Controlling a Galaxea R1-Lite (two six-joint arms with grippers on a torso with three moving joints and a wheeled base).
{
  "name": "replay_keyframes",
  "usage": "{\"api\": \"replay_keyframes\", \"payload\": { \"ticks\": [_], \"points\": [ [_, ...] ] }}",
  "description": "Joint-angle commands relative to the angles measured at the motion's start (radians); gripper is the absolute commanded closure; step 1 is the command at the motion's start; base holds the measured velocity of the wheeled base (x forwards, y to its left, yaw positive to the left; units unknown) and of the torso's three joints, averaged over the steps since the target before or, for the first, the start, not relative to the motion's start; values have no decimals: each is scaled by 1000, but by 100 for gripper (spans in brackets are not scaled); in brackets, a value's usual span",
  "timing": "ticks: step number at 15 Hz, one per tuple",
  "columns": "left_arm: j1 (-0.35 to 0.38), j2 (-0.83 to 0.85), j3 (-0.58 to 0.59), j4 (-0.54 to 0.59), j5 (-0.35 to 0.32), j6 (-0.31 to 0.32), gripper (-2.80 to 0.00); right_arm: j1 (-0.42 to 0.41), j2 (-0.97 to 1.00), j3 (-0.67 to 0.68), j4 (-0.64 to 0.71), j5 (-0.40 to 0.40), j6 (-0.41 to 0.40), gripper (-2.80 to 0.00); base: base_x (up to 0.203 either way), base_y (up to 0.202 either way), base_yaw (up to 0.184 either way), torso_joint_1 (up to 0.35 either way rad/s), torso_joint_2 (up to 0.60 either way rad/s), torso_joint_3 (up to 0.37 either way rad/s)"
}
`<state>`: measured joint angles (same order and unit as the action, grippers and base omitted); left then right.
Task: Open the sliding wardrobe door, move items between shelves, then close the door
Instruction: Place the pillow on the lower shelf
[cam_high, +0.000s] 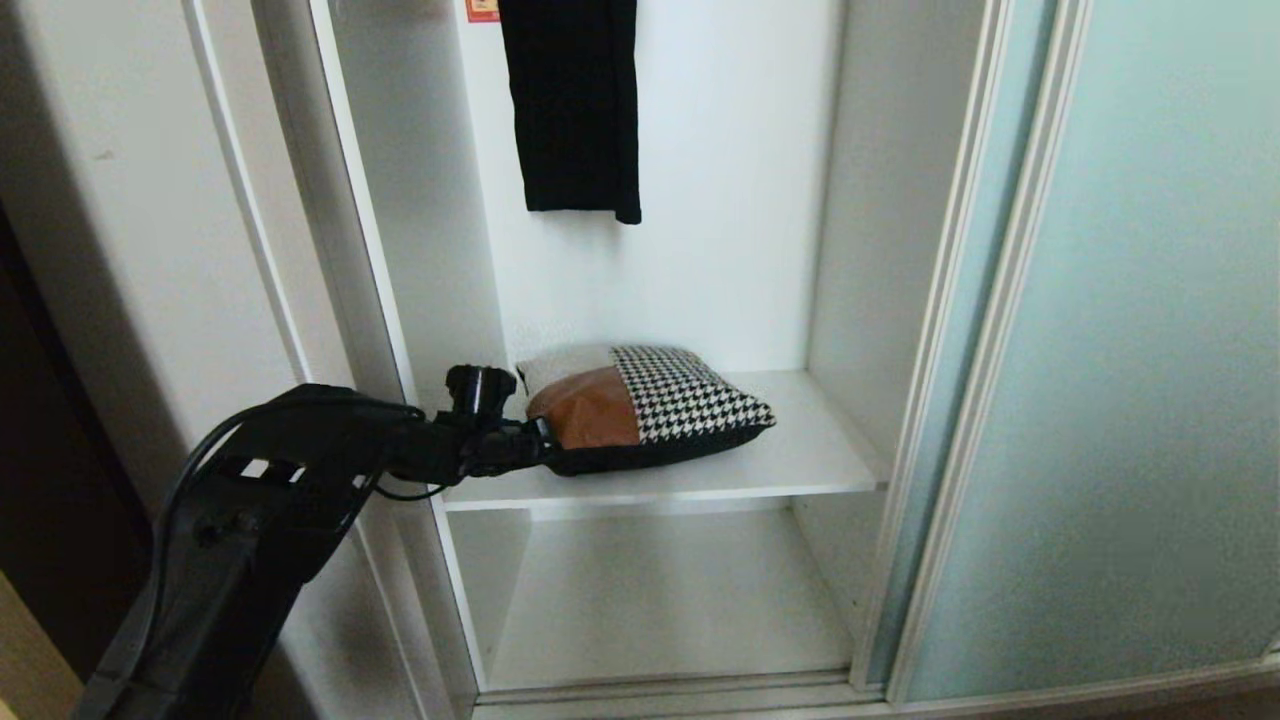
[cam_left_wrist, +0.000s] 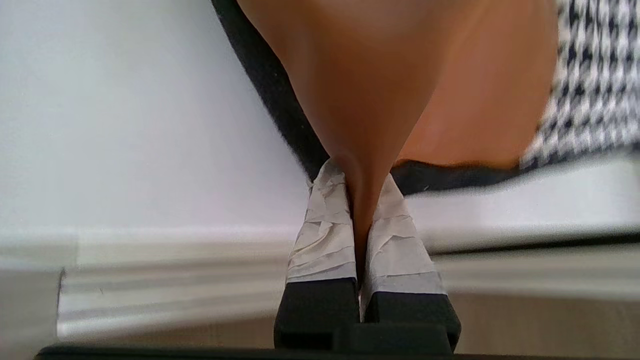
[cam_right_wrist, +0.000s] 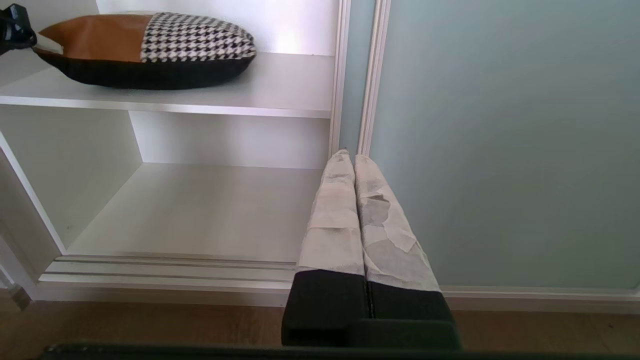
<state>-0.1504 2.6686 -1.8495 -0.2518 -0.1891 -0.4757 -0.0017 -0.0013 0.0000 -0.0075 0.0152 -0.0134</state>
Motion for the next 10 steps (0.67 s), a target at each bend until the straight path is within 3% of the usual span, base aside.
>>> {"api": "replay_keyframes", "payload": {
  "ticks": [1, 5, 10],
  "points": [
    [-5, -96, 126, -5, -9, 0, 0, 0, 0, 0, 0, 0, 0, 0, 0, 0, 0, 0, 0, 0],
    [-4, -207, 321, -21, -10, 4, 0, 0, 0, 0, 0, 0, 0, 0, 0, 0, 0, 0, 0, 0],
    [57, -273, 462, -65, -10, -2, 0, 0, 0, 0, 0, 0, 0, 0, 0, 0, 0, 0, 0, 0]
  ]
}}
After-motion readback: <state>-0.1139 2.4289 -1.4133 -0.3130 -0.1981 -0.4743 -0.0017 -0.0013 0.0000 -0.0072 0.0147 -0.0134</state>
